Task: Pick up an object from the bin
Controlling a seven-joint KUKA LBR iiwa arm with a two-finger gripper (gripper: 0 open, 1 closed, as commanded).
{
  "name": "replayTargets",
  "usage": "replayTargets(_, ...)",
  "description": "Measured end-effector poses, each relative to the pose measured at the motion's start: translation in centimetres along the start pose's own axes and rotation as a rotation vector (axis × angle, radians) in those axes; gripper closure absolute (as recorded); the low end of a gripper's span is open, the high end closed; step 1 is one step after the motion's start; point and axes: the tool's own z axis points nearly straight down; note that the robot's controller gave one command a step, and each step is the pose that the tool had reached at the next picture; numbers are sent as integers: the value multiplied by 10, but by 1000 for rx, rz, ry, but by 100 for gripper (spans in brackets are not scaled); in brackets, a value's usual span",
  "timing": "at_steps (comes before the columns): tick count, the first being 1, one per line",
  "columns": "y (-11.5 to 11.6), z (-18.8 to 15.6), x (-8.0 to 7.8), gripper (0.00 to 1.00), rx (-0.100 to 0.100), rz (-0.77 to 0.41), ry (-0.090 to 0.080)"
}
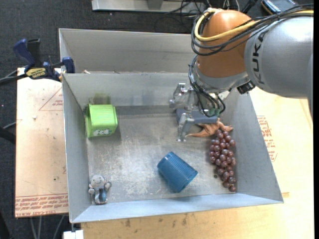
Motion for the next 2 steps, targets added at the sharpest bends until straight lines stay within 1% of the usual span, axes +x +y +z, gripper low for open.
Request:
replayTargets(1,0,-4,-2,0,0,0,-7)
replayTargets(2,-6,13,-3,0,-2,60,-14)
